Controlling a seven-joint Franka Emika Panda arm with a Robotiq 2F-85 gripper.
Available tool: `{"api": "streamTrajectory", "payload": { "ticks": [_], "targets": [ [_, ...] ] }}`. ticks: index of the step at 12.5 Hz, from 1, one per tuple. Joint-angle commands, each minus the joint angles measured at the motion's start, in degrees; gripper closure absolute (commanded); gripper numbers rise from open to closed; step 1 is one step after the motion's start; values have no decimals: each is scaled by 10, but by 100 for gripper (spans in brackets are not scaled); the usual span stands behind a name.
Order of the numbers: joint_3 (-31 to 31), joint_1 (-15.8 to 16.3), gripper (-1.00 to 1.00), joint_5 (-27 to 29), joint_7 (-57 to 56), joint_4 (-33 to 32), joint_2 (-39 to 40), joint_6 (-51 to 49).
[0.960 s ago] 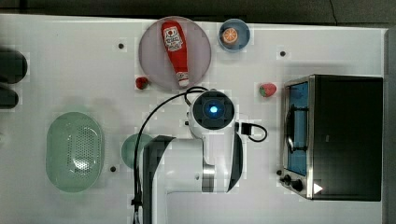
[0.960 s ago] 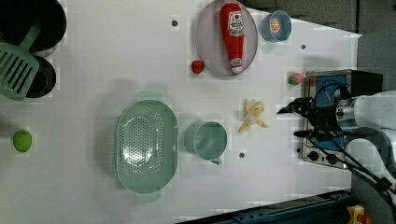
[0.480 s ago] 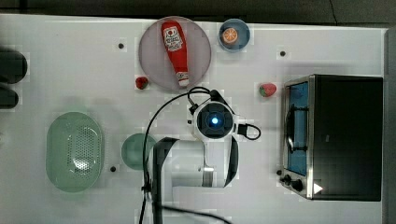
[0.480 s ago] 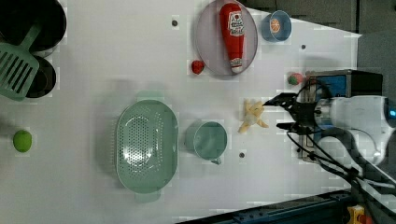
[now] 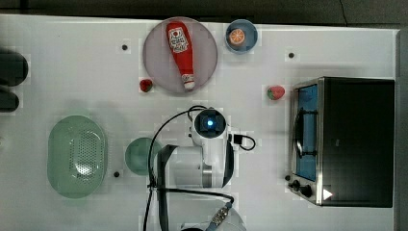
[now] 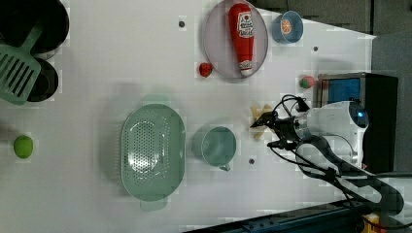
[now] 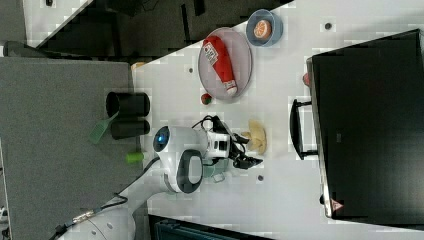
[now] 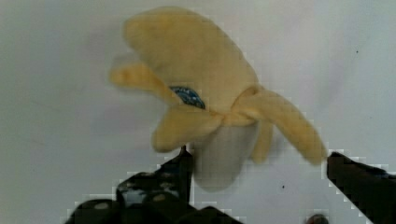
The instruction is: Pick banana from table and place on oven.
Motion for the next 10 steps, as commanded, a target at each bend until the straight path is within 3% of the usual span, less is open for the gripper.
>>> {"api": "streamTrajectory", "payload": {
  "ticks": [1, 6, 7, 10],
  "targets": [
    [12, -8, -68, 2, 17, 7, -6, 53],
    [13, -7, 49, 2, 17, 8, -6, 60],
    [13, -7, 59, 2, 17, 8, -8, 61],
    [16, -7, 59, 2, 17, 8, -50, 57]
  ]
}}
